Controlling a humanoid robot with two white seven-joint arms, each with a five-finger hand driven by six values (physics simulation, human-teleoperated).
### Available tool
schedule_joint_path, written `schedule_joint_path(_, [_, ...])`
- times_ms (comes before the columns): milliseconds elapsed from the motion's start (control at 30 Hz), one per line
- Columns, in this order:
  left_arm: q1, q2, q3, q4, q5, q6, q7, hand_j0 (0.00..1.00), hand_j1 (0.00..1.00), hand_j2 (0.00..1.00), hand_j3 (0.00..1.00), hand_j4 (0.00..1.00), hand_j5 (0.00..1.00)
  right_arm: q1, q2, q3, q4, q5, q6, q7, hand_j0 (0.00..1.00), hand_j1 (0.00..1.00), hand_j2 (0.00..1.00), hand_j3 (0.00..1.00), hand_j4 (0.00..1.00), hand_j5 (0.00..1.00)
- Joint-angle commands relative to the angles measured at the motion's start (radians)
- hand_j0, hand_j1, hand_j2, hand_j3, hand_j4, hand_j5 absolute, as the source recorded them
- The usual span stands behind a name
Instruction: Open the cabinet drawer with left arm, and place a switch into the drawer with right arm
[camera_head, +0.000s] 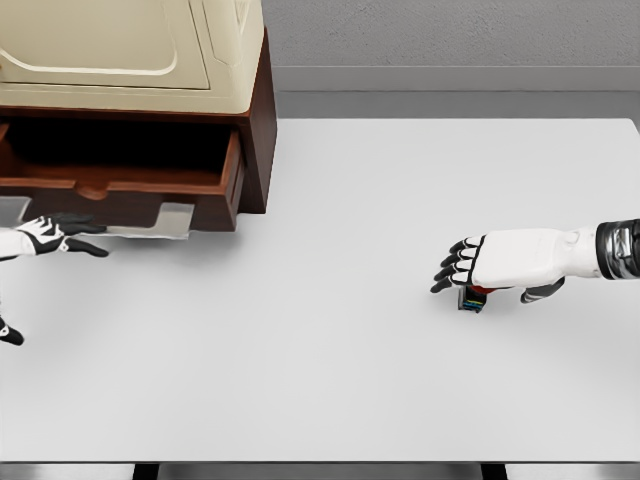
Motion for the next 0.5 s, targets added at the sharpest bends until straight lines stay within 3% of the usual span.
schedule_joint_path(0, [0.0,0.027,-0.018,0.005,-0.038,-0.039,0.0,1.0,1.0,1.0,1.0,1.0,1.0,0.0,0.0,-0.001,0.0,-0.003,0.002,0.0,0.99,0.99,0.99,0.99,0.99,0.99])
schedule_joint_path(233, [-0.003,0.031,-0.024,0.008,0.003,-0.065,0.0,1.0,1.0,1.0,1.0,1.0,1.0,0.0,-0.001,-0.001,-0.001,-0.002,0.002,0.0,0.95,0.95,0.95,0.95,0.95,0.95])
schedule_joint_path(467, [-0.018,0.04,-0.004,0.008,0.069,-0.065,0.0,1.0,1.0,1.0,1.0,1.0,1.0,0.0,-0.001,-0.001,0.0,-0.002,0.002,0.0,0.82,0.82,0.82,0.82,0.82,0.82])
